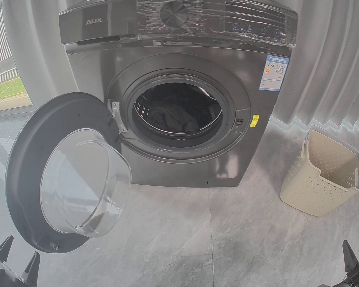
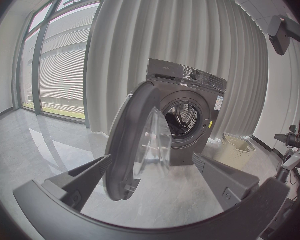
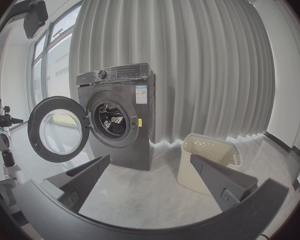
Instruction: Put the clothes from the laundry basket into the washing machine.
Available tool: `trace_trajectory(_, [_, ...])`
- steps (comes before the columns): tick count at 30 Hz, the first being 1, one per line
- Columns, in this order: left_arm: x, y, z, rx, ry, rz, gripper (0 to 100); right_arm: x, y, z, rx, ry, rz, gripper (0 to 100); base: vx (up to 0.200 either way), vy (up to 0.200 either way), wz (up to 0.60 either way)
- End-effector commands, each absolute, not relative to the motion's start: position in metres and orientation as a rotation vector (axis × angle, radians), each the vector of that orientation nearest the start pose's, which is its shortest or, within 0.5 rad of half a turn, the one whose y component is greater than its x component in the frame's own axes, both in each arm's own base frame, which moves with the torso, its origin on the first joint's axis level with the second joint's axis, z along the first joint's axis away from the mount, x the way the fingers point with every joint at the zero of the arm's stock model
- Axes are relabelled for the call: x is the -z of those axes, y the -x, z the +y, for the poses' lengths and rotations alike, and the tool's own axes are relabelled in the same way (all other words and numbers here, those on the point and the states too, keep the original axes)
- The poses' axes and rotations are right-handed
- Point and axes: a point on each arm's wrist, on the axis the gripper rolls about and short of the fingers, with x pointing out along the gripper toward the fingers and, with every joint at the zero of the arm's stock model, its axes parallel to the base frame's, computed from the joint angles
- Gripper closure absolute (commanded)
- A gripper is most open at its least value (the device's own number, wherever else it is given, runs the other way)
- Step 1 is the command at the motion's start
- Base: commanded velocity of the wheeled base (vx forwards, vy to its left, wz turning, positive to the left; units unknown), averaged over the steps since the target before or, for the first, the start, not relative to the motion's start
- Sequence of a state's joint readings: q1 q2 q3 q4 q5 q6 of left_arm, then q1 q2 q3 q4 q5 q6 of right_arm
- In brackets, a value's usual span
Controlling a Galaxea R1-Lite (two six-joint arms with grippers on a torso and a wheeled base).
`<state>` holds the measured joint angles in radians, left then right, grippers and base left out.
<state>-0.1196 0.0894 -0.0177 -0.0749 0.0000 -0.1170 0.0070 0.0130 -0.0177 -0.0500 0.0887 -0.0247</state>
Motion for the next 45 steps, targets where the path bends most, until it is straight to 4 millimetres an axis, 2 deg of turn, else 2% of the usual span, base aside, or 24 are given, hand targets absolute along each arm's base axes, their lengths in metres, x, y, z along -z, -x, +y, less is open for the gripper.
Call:
trace_trajectory(1, [-0.085, 0.015, 0.002, 0.118, 0.117, 0.025, 0, -0.081, 0.023, 0.002, -0.096, 0.027, -0.050, 0, 0.000, 0.000, 0.00])
trace_trajectory(7, [-0.085, 0.015, 0.002, 0.118, 0.121, 0.026, 0, -0.081, 0.023, 0.002, -0.094, 0.028, -0.049, 0, 0.000, 0.000, 0.00])
trace_trajectory(16, [-0.085, 0.015, 0.002, 0.117, 0.128, 0.026, 0, -0.081, 0.023, 0.002, -0.094, 0.031, -0.049, 0, 0.000, 0.000, 0.60])
trace_trajectory(28, [-0.087, 0.015, 0.002, 0.133, 0.125, 0.016, 0, -0.081, 0.023, 0.002, -0.093, 0.028, -0.049, 0, 0.000, 0.000, 0.00])
trace_trajectory(29, [-0.108, 0.020, 0.001, 0.187, 0.129, -0.042, 0, -0.081, 0.023, 0.002, -0.093, 0.030, -0.049, 0, 0.000, 0.000, 0.00])
trace_trajectory(31, [-0.136, 0.020, 0.001, 0.213, 0.130, -0.065, 0, -0.081, 0.023, 0.002, -0.093, 0.030, -0.049, 0, 0.000, 0.000, 0.00])
trace_trajectory(32, [-0.136, 0.020, 0.001, 0.213, 0.130, -0.065, 0, -0.081, 0.023, 0.002, -0.093, 0.030, -0.049, 0, 0.000, 0.000, 0.00])
trace_trajectory(33, [-0.159, 0.012, -0.001, 0.217, 0.128, -0.046, 0, -0.081, 0.023, 0.002, -0.093, 0.030, -0.049, 0, 0.000, 0.000, 0.00])
trace_trajectory(34, [-0.169, 0.005, -0.001, 0.219, 0.128, -0.031, 0, -0.081, 0.023, 0.002, -0.093, 0.030, -0.049, 0, 0.000, 0.000, 0.00])
trace_trajectory(35, [-0.169, 0.005, -0.001, 0.219, 0.128, -0.031, 0, -0.081, 0.023, 0.002, -0.093, 0.030, -0.049, 0, 0.000, 0.000, 0.00])
trace_trajectory(36, [-0.190, -0.008, -0.003, 0.224, 0.127, -0.013, 0, -0.081, 0.023, 0.002, -0.093, 0.030, -0.049, 0, 0.000, 0.000, 0.00])
trace_trajectory(39, [-0.208, -0.032, -0.006, 0.226, 0.116, 0.032, 0, -0.081, 0.023, 0.002, -0.094, 0.029, -0.049, 0, 0.000, 0.000, 0.00])
trace_trajectory(40, [-0.208, -0.033, -0.007, 0.226, 0.116, 0.032, 0, -0.081, 0.023, 0.002, -0.093, 0.030, -0.049, 0, 0.000, 0.000, 0.00])
trace_trajectory(41, [-0.215, -0.048, -0.008, 0.223, 0.112, 0.051, 0, -0.081, 0.023, 0.002, -0.094, 0.028, -0.049, 0, 0.000, 0.000, 0.00])
trace_trajectory(45, [-0.224, -0.083, -0.011, 0.202, 0.101, 0.076, 0, -0.081, 0.023, 0.002, -0.093, 0.028, -0.049, 0, 0.000, 0.000, 0.00])
